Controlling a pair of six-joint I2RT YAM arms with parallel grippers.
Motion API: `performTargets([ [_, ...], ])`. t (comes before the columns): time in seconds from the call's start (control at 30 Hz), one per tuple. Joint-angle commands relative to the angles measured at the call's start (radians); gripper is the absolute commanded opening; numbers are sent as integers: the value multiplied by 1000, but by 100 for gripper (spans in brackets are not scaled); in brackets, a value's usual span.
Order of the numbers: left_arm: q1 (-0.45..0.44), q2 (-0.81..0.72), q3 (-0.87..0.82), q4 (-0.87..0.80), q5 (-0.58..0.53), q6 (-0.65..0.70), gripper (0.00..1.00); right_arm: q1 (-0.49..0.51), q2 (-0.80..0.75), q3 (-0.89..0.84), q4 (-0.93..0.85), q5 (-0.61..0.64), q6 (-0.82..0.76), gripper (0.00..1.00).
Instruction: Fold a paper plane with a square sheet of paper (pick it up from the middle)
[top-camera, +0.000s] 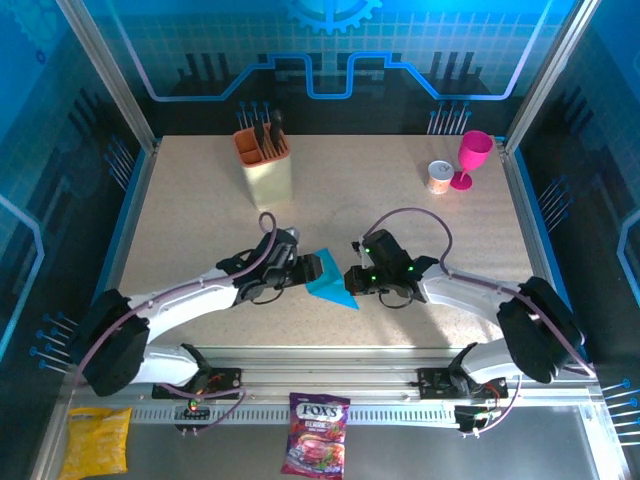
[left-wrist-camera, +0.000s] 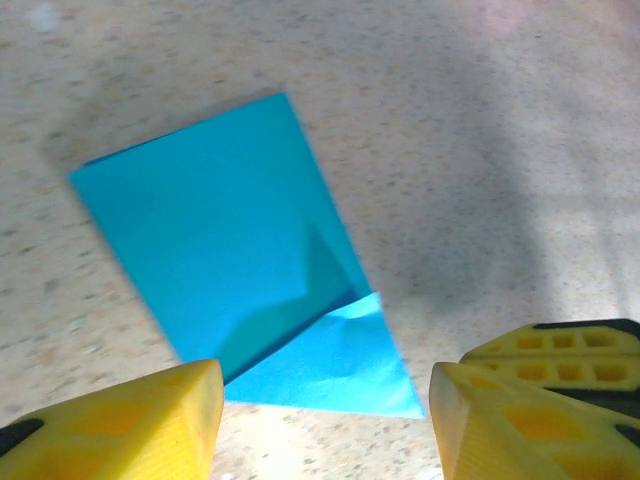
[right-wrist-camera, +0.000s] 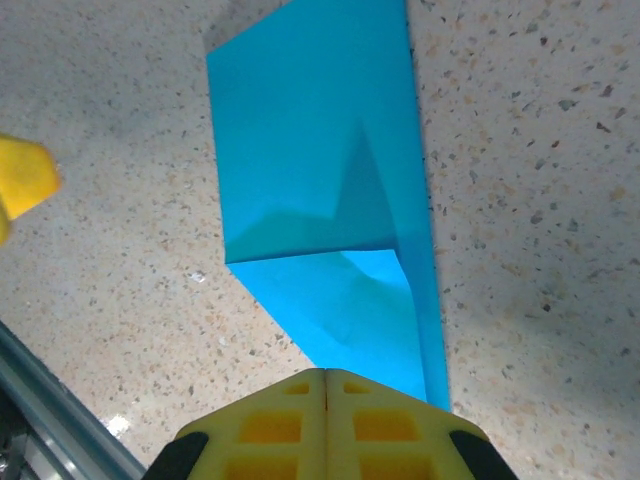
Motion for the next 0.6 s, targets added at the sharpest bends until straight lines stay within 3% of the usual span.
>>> performTargets([
  [0.0, 28, -30, -45, -30, 46, -36, 60, 2, 57, 41, 49, -33, -18, 0],
  [0.1, 35, -8, -47, -14, 91, -54, 66, -11, 113, 60, 78, -52, -12, 0],
  [0.57, 32, 136, -40, 60, 203, -145, 65, -70, 270, 46, 179, -90, 17, 0],
])
